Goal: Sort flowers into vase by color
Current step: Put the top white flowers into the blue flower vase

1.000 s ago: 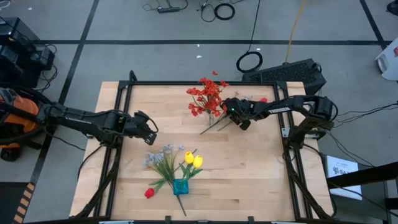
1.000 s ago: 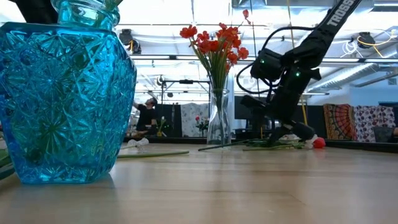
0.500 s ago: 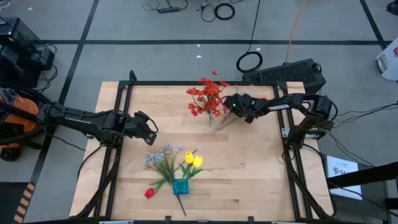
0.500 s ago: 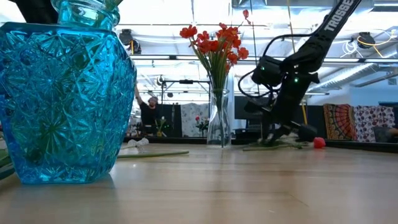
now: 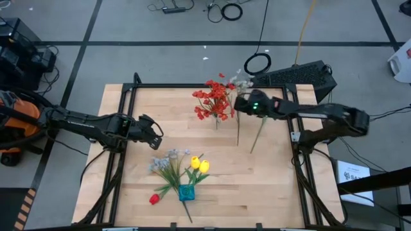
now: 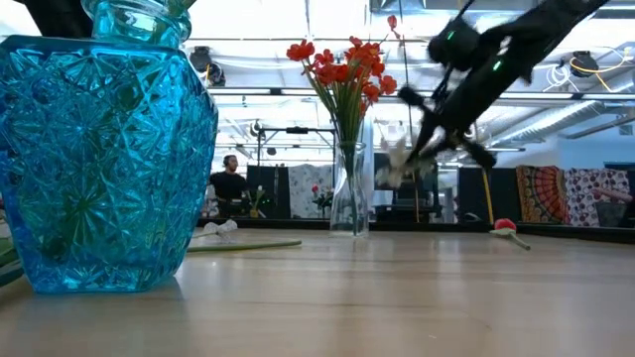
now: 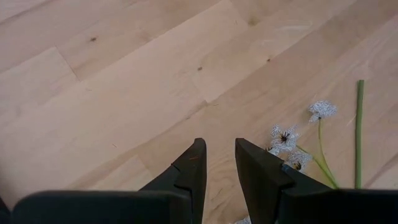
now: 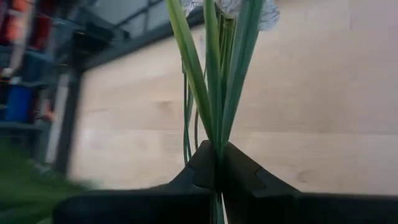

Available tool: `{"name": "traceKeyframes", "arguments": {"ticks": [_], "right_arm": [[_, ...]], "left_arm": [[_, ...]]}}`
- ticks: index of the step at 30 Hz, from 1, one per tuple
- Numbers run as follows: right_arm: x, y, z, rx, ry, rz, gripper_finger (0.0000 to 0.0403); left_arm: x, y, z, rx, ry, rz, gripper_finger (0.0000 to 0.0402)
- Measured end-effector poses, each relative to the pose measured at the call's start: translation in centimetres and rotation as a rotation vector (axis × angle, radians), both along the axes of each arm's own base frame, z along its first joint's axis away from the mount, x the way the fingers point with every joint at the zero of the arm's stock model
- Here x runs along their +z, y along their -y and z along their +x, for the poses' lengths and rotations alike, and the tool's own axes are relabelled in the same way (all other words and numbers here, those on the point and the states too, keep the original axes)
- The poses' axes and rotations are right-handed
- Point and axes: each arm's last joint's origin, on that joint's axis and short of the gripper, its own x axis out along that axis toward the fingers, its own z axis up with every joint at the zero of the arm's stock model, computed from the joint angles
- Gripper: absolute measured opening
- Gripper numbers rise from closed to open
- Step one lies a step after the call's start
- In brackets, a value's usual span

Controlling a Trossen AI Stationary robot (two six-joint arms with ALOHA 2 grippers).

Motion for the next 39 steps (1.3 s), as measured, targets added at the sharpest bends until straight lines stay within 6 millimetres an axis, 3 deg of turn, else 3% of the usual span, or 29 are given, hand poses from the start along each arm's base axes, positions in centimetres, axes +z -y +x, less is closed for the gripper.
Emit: {"name": "traceKeyframes", "arguments": {"ticks": [6, 9, 13, 25, 31, 39], "right_arm": [[3.7, -3.4, -4.4, 0.067, -0.016, 0.011, 0.0002], [4.4, -5.6, -6.6, 0.138, -0.040, 0.074, 0.0001], [4.4, -8.3, -7.7, 0.287, -0.091, 0.123, 0.0001], [0.5, -14.7, -5.5, 0.650, -0.441, 0.147, 0.0000], [-1.9, -16.2, -3.3, 0.722, -0.517, 0.118, 0.0009], [-3.1, -16.9, -2.0, 0.809, -0.521, 0.090, 0.0067]], "left_arm": [[0.1, 0.0, 0.1, 0.000, 0.016, -0.002, 0.0090], [0.2, 0.1, 0.4, 0.000, 0.043, -0.005, 0.0090], [0.4, 0.1, 0.7, 0.000, 0.086, -0.010, 0.0090], [0.6, 0.1, 1.1, 0.000, 0.130, -0.016, 0.0090], [0.6, 0.1, 1.1, 0.001, 0.128, -0.015, 0.0090], [0.6, 0.1, 1.1, 0.000, 0.127, -0.015, 0.0090]]}}
